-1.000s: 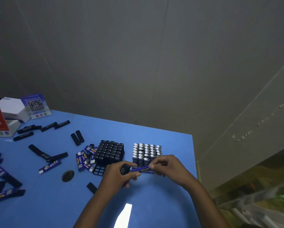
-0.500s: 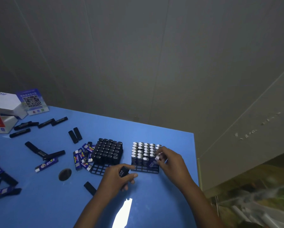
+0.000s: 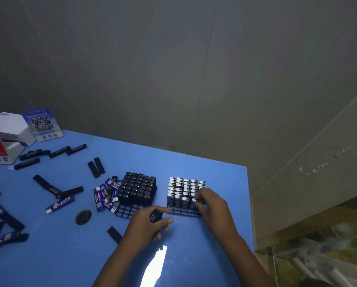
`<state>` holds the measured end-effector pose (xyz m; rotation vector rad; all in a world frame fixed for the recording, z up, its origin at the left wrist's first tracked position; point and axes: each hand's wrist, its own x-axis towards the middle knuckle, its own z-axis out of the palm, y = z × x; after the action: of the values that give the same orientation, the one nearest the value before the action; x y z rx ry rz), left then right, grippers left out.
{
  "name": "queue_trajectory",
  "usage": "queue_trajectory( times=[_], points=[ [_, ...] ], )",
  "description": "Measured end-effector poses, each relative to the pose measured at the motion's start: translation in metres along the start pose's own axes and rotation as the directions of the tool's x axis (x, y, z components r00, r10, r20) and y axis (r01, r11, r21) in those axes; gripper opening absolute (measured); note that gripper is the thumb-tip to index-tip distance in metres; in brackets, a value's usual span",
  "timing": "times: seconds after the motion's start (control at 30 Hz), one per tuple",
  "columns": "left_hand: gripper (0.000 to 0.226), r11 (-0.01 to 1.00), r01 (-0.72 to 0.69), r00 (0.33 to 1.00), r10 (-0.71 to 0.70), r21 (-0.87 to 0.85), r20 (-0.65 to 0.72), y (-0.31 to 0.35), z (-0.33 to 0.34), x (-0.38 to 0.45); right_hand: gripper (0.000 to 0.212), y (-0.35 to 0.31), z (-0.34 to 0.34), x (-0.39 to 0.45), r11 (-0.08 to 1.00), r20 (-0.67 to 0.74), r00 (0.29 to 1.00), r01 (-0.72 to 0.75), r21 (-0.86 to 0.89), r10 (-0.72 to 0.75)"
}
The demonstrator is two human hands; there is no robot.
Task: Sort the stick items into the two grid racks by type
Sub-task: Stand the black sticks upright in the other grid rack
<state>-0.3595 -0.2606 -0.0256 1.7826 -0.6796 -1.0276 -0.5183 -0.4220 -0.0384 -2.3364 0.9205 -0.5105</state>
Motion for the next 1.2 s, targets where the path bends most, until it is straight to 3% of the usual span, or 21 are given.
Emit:
queue_trajectory(
  times=[0.2, 0.53, 0.77, 0.9, 1.03, 1.2],
  points=[
    [0.024, 1.000, 0.000, 1.000, 0.000, 0.014, 0.006, -0.002, 0.001, 0.001, 0.044, -0.003, 0.000, -0.001, 0.995, -0.030, 0.995, 0.097, -0.035, -0.098],
    [0.024, 1.000, -0.007, 1.000, 0.007, 0.004, 0.009, 0.001, 0.003, -0.005, 0.004, 0.004, 0.005, 0.002, 0.976, 0.045, 0.993, 0.120, -0.183, -0.114],
    [0.025, 0.999, 0.005, 1.000, -0.005, -0.046, -0.003, 0.006, -0.001, -0.017, 0.011, -0.001, 0.003, -0.001, 0.980, 0.032, 0.995, 0.102, -0.172, -0.098],
    [0.026, 0.998, -0.011, 1.000, 0.010, -0.055, -0.012, 0.012, -0.003, -0.025, 0.018, -0.017, -0.002, -0.008, 0.999, 0.010, 1.000, -0.012, 0.045, 0.012],
    [0.029, 0.999, -0.051, 0.999, 0.050, -0.005, -0.010, 0.014, -0.001, -0.034, 0.012, -0.045, -0.012, -0.017, 0.904, 0.101, 0.985, -0.168, 0.394, 0.139],
    [0.026, 0.989, -0.114, 0.993, 0.113, 0.091, 0.017, 0.017, 0.004, -0.044, 0.004, -0.075, -0.018, -0.032, 0.830, 0.261, 0.963, -0.199, 0.520, 0.068]
  ],
)
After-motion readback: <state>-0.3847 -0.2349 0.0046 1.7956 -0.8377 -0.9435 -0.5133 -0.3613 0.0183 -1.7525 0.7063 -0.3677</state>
